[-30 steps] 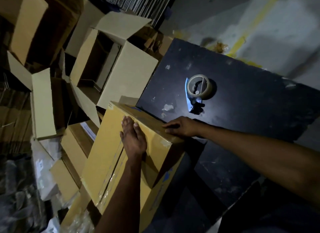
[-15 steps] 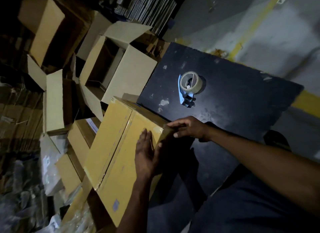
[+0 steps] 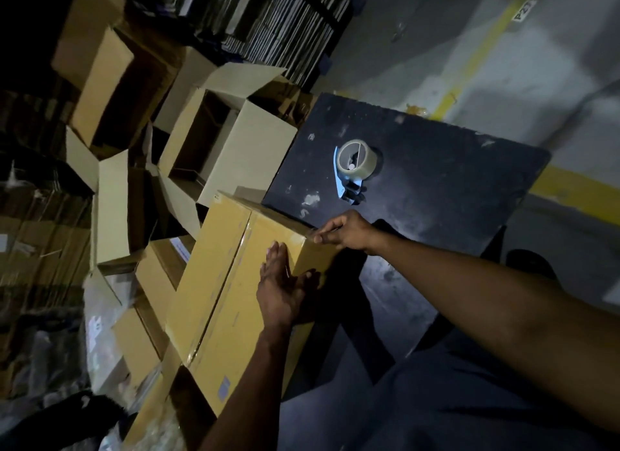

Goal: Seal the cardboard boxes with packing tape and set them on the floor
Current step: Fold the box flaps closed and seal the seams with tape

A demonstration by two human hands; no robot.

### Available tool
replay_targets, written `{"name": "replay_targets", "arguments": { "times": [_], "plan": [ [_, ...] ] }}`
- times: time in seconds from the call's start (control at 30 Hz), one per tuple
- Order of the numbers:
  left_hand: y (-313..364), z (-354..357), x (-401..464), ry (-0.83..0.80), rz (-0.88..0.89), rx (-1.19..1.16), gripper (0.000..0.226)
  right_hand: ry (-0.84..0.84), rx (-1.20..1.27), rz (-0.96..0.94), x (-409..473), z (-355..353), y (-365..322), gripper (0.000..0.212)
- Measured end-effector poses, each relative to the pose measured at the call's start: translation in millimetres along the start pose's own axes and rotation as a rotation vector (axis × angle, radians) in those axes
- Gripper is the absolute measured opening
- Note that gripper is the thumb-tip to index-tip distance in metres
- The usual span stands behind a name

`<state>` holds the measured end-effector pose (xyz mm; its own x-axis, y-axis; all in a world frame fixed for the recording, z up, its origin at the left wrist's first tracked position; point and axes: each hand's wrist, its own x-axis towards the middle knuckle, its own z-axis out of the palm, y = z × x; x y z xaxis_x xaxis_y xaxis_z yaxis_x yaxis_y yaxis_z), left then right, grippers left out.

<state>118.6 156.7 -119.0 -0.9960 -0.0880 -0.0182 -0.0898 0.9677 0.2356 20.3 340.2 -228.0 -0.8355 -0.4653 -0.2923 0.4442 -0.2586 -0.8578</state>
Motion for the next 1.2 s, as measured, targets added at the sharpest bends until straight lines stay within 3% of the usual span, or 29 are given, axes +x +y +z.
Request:
{"name": "replay_targets", "arguments": {
  "times": [0.23, 0.4, 0.53, 0.67, 0.83, 0.93, 1.03, 1.2],
  "plan": [
    [24.3, -12.3, 11.9, 0.046, -0.169, 0.094, 0.077, -0.114, 0.092, 0.219, 17.7, -4.6, 1.0, 0.023],
    [35.6, -10.4, 13.1, 0.042, -0.203, 0.201, 0.077, 0.169, 0.027, 0.148, 22.9, 4.4, 15.4, 0.031],
    [39.7, -11.0, 14.4, 0.092, -0.092, 0.162, 0.082, 0.203, -0.015, 0.120, 25.9, 4.4, 23.3, 0.031],
    [44.2, -3.3, 25.6, 0.094, 0.054, 0.149, 0.056, 0.267, -0.056, 0.047, 24.6, -1.0, 36.8, 0.024],
    [35.8, 4.4, 40.5, 0.106, 0.151, 0.238, 0.031, 0.179, -0.142, -0.051, 14.8, -7.1, 36.5, 0.018],
    [35.4, 4.4, 45.9, 0.072, 0.309, 0.300, 0.035, 0.171, -0.214, -0.053, 17.1, -4.9, 32.8, 0.021],
    [33.7, 2.2, 55.2, 0.026, 0.347, 0.360, 0.040, 0.172, -0.237, -0.065, 18.3, -5.6, 30.2, 0.024],
    [51.6, 1.3, 63.3, -0.006, 0.083, 0.218, 0.038, 0.169, -0.189, -0.100, 14.9, -9.4, 21.1, 0.017]
  ]
}}
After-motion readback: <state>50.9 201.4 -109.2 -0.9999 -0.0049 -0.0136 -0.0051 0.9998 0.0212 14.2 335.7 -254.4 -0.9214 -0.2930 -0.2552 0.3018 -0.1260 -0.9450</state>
